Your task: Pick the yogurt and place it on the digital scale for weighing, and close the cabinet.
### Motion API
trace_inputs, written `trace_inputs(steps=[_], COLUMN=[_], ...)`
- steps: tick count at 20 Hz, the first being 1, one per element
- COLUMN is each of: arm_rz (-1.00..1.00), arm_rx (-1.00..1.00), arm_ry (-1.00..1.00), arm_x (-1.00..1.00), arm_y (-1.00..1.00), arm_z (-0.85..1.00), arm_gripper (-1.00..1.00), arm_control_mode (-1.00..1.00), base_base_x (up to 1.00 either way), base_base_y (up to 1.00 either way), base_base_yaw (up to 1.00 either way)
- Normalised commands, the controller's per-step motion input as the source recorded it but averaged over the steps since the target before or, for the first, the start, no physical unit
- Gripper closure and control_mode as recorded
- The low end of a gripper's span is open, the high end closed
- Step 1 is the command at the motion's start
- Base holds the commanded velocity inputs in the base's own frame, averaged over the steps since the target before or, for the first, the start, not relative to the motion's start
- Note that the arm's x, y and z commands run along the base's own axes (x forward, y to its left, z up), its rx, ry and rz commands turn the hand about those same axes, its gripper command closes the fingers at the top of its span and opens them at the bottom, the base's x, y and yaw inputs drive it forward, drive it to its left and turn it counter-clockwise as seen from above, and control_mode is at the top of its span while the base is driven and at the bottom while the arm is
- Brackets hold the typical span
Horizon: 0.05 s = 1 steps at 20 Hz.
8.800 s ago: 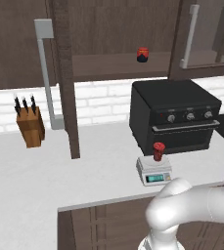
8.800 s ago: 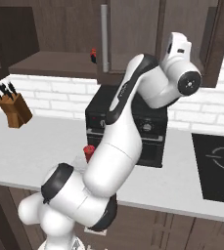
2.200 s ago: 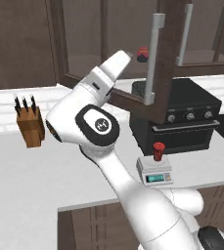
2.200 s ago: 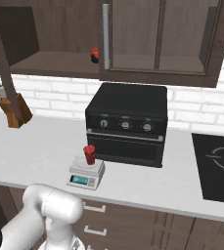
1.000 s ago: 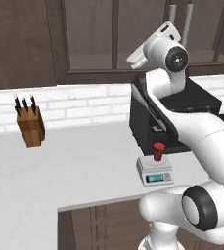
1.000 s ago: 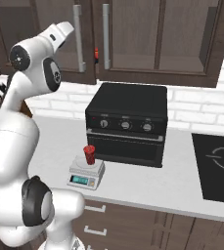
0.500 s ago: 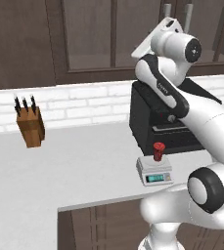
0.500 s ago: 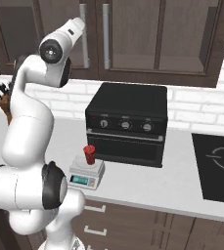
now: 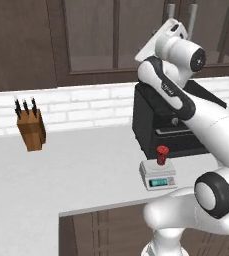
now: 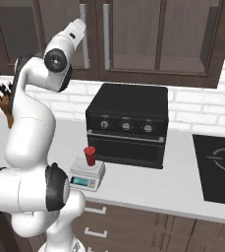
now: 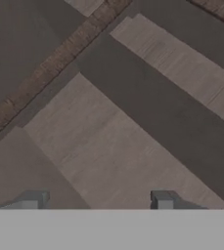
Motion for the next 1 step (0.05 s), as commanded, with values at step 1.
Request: trace_inputs(steps=[1], arm_rz=[0.00], arm_rx=[-0.02], arm_ry=[0.00], arm_x=[0.63], arm_y=[0.16], arm_z=[-0.66], arm_gripper=[-1.00], arm_control_mode=[-1.00], base_base_x=[0.00], base_base_y=[0.00], base_base_yaw=[0.00])
